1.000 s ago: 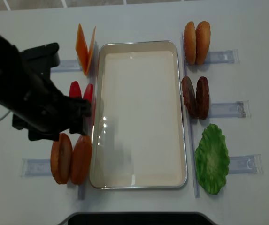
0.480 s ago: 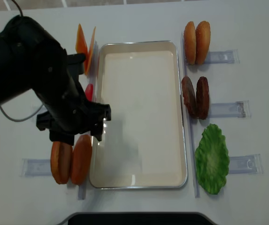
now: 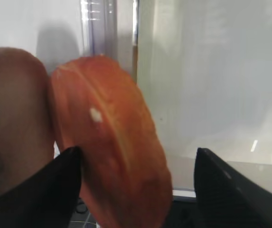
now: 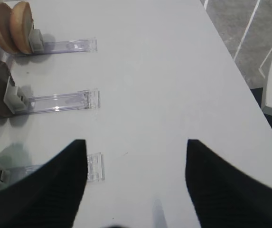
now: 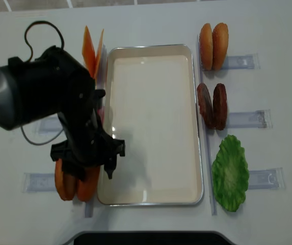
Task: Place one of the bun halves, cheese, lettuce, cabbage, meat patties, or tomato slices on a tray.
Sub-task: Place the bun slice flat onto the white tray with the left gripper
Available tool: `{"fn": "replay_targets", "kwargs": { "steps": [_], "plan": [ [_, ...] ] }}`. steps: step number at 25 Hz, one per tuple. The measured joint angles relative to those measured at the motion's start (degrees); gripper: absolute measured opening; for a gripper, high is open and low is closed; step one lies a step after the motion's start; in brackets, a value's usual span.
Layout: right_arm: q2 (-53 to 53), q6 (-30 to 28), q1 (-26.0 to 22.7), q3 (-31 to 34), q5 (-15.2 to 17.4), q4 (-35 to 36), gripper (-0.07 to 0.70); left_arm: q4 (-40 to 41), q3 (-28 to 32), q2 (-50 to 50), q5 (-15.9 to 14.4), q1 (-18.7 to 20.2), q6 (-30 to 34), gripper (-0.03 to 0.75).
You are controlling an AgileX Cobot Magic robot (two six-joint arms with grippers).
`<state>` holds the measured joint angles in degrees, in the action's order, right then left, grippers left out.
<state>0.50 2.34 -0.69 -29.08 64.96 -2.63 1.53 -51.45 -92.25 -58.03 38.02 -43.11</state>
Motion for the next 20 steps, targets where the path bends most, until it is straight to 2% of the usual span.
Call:
{"fn": "replay_targets", "kwargs": {
  "steps": [1,3,6,7,13,20],
  "plan": [
    [0.00,0.00,0.00,0.00,0.00,0.00,0.429,0.31,0.50,-0.07,0.05,0.00,0.04,0.548],
    [0.00,0.00,0.00,0.00,0.00,0.00,0.429,0.91,0.73,-0.07,0.05,0.00,0.10,0.479],
    [0.00,0.00,0.00,0.00,0.00,0.00,0.429,2.27,0.79,-0.07,-1.33,0.00,0.39,0.228],
    [0.00,0.00,0.00,0.00,0.00,0.00,0.429,2.91,0.79,-0.07,-2.00,0.00,0.79,0.179],
    [0.00,0.00,0.00,0.00,0.00,0.00,0.429,2.82,-0.80,-0.07,-3.11,0.00,2.19,0.176],
    [0.00,0.00,0.00,0.00,0.00,0.00,0.429,1.52,-8.78,-0.17,-5.70,-0.05,4.49,0.173]
  ]
}}
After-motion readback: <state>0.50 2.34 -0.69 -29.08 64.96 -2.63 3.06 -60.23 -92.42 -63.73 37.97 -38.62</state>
